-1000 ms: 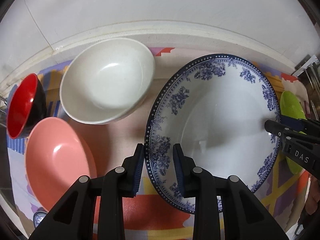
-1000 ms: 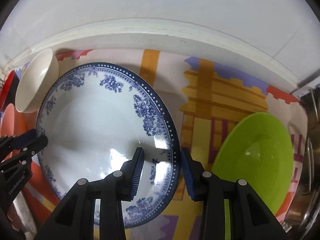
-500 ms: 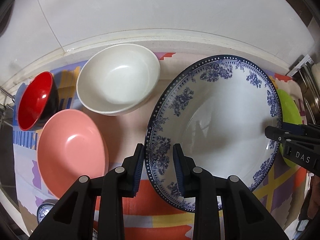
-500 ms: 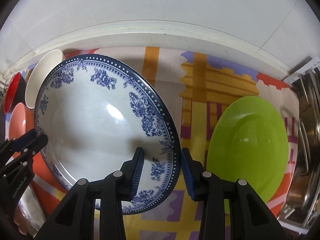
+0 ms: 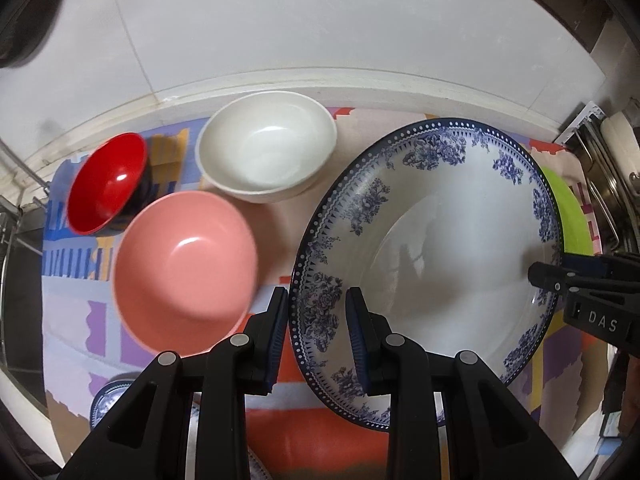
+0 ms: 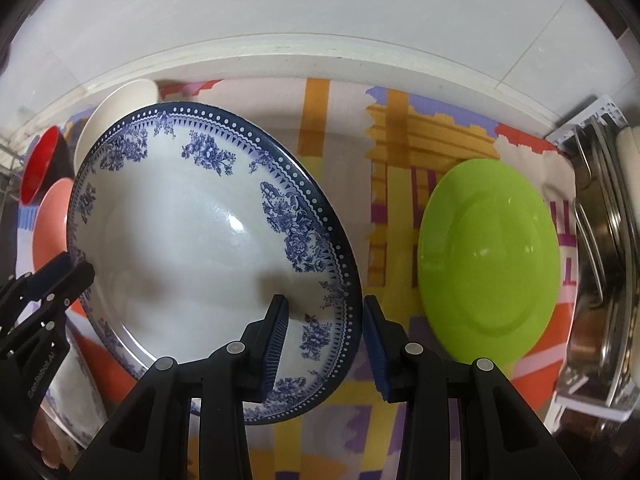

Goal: Organize plates and bowls
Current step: 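Lift the small plate with both grippers and carry it over the large plate, then lower the small plate onto the large plate with both grippers, then open both grippers and pull them back from the plate stack, then move both grippers to the rim of the lime-green plate by the pot rack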

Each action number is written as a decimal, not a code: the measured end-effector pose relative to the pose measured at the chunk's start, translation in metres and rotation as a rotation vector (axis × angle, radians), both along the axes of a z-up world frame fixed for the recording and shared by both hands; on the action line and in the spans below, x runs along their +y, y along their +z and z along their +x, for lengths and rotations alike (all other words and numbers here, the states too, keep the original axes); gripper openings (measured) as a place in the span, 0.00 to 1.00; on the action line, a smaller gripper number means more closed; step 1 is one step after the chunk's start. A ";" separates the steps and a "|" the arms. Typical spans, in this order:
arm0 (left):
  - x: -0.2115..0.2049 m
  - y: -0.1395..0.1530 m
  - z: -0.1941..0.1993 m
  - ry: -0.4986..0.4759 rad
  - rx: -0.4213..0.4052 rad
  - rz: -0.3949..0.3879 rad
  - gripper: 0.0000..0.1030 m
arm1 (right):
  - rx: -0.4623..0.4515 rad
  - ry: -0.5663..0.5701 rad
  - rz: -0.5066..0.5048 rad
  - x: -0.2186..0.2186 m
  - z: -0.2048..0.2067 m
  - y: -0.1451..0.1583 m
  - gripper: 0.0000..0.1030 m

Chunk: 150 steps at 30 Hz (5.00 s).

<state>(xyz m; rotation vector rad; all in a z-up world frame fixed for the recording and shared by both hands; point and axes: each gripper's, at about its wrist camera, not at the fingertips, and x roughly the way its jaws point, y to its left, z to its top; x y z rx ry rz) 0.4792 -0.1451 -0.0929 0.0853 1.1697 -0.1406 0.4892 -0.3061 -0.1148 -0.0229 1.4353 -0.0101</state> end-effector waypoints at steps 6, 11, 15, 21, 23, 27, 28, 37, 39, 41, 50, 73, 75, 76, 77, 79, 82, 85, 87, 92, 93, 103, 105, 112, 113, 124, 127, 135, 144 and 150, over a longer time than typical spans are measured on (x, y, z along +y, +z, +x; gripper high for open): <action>0.018 0.015 -0.026 0.007 -0.030 -0.001 0.28 | 0.004 -0.005 0.013 0.016 -0.019 0.010 0.37; 0.035 0.023 -0.044 0.013 -0.046 -0.003 0.28 | -0.004 -0.008 0.015 0.033 -0.034 0.020 0.37; 0.053 0.029 -0.058 0.018 -0.051 -0.007 0.28 | -0.006 -0.005 0.014 0.049 -0.046 0.028 0.37; 0.086 0.039 -0.080 0.036 -0.062 -0.009 0.28 | -0.002 0.014 0.010 0.082 -0.060 0.038 0.37; 0.096 0.041 -0.086 0.039 -0.066 -0.005 0.28 | -0.002 0.020 0.012 0.092 -0.063 0.040 0.37; 0.121 0.047 -0.099 0.058 -0.076 -0.007 0.28 | 0.001 0.037 0.016 0.118 -0.070 0.045 0.38; 0.126 0.049 -0.101 0.062 -0.079 -0.008 0.28 | 0.005 0.042 0.016 0.124 -0.072 0.045 0.38; 0.170 0.056 -0.122 0.110 -0.080 0.005 0.29 | 0.041 0.086 0.033 0.172 -0.088 0.042 0.38; 0.180 0.054 -0.127 0.121 -0.069 0.014 0.29 | 0.052 0.112 0.028 0.184 -0.092 0.042 0.38; 0.190 0.053 -0.132 0.136 -0.054 0.016 0.29 | 0.064 0.125 0.032 0.194 -0.095 0.043 0.38; 0.229 0.039 -0.150 0.204 0.002 0.034 0.30 | 0.126 0.250 -0.006 0.243 -0.107 0.039 0.38; 0.255 -0.024 -0.147 0.237 0.174 0.047 0.30 | 0.231 0.311 -0.016 0.285 -0.102 -0.013 0.38; 0.255 -0.029 -0.145 0.235 0.184 0.046 0.30 | 0.236 0.309 -0.014 0.286 -0.101 -0.016 0.38; 0.255 -0.031 -0.144 0.234 0.187 0.046 0.30 | 0.238 0.308 -0.014 0.286 -0.100 -0.017 0.38; 0.255 -0.033 -0.143 0.235 0.192 0.046 0.30 | 0.240 0.305 -0.014 0.286 -0.100 -0.019 0.38; 0.255 -0.036 -0.143 0.237 0.196 0.047 0.30 | 0.243 0.303 -0.014 0.285 -0.099 -0.022 0.38; 0.254 -0.041 -0.141 0.237 0.206 0.054 0.31 | 0.243 0.306 -0.012 0.285 -0.098 -0.024 0.38; 0.254 -0.047 -0.139 0.238 0.219 0.051 0.31 | 0.243 0.305 -0.013 0.284 -0.096 -0.026 0.38; 0.255 -0.050 -0.139 0.239 0.225 0.052 0.31 | 0.241 0.308 -0.018 0.283 -0.097 -0.028 0.38; 0.255 -0.055 -0.136 0.241 0.233 0.045 0.34 | 0.245 0.305 -0.008 0.281 -0.103 -0.037 0.38; 0.255 -0.056 -0.136 0.241 0.234 0.042 0.34 | 0.245 0.308 -0.008 0.281 -0.103 -0.038 0.38; 0.258 -0.059 -0.136 0.220 0.231 0.029 0.37 | 0.215 0.314 -0.029 0.276 -0.108 -0.038 0.38; 0.257 -0.055 -0.138 0.214 0.212 0.038 0.37 | 0.191 0.310 -0.053 0.273 -0.111 -0.034 0.38; 0.240 -0.020 -0.150 0.142 0.078 0.056 0.49 | 0.042 0.266 -0.046 0.255 -0.138 0.001 0.38; 0.238 -0.015 -0.151 0.129 0.056 0.051 0.54 | 0.019 0.254 -0.041 0.251 -0.142 0.006 0.38; 0.164 0.049 -0.155 -0.049 -0.150 0.043 0.68 | -0.323 0.061 -0.020 0.182 -0.171 0.071 0.46; 0.141 0.058 -0.155 -0.099 -0.188 0.030 0.70 | -0.424 0.011 -0.033 0.164 -0.174 0.084 0.52; 0.067 0.074 -0.149 -0.222 -0.266 -0.015 0.73 | -0.600 -0.126 -0.094 0.104 -0.191 0.108 0.57; -0.022 0.089 -0.141 -0.361 -0.386 -0.040 0.83 | -0.655 -0.305 -0.132 0.015 -0.202 0.111 0.58; -0.074 0.095 -0.128 -0.394 -0.394 -0.063 0.88 | -0.660 -0.389 -0.168 -0.038 -0.204 0.112 0.58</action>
